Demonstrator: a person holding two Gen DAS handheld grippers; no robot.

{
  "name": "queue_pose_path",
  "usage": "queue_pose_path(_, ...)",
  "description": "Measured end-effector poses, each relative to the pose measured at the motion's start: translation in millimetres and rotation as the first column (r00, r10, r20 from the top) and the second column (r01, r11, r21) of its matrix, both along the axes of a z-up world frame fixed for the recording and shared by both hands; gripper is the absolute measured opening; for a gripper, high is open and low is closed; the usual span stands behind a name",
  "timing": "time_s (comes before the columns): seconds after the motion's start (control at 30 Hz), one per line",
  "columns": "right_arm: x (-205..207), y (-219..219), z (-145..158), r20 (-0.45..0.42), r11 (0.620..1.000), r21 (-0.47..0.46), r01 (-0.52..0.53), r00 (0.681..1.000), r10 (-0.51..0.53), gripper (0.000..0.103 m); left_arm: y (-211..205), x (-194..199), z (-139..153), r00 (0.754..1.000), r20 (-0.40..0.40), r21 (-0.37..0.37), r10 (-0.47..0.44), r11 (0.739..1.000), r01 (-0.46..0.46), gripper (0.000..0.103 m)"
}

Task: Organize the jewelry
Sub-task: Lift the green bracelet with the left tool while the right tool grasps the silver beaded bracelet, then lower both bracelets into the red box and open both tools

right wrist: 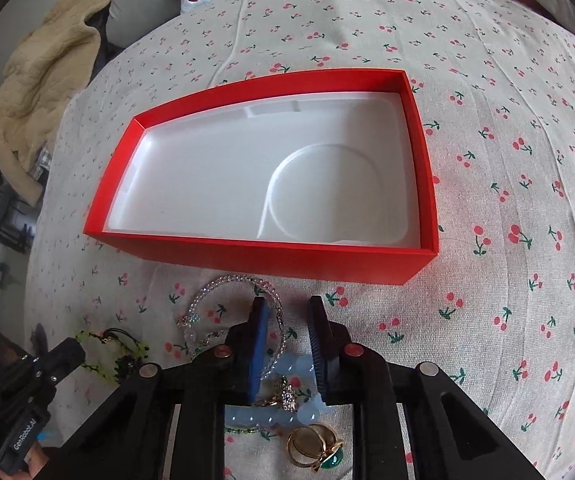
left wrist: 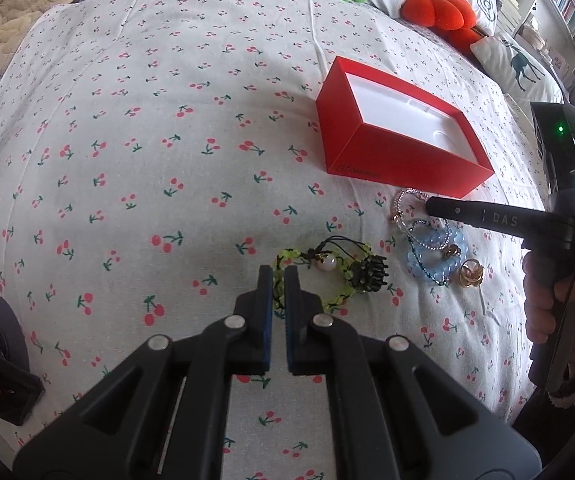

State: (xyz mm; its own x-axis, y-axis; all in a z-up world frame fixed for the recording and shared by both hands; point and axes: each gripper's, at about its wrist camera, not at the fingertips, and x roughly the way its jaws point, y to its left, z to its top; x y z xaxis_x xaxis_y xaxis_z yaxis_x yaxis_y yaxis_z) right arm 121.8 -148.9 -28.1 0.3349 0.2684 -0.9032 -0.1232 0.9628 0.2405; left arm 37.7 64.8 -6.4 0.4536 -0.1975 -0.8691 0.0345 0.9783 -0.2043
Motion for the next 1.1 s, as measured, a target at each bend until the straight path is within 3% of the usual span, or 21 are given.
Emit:
queue_pose_path(0.27,-6.8,0.5,10.4,0.006,1.000,0.011,-0.013,1.000,0.013,0.004,1.2,-2.8,15.4,0.999,0.040,-0.009,-0.007,1.000,0.007,0.006)
queue_pose_path(0.63,-30.3,-3.7,64.0,0.118,0.996,0.074,-0.045,0.992,0.036,0.004,-8.7,-3.7,45.7,0.994,0.105,-0.050,-0.030,0.998,0.035,0.006)
queue_pose_path(0.97,-35.3,-19.6,98.9,0.186,0.996,0.091,-0.005,0.982,-0.012,0.004,-31.5,9.7,76.4,0.982,0.175,-0.087,-0.067,0.993,0.083,0.006)
queue_pose_path(1.1,-29.6,-30.1,108.7,0.198,0.994,0.104,0.021,0.979,-0.041,0.004,-40.7,25.1,89.3,0.978,0.195,-0.136,-0.072,0.986,0.100,0.006)
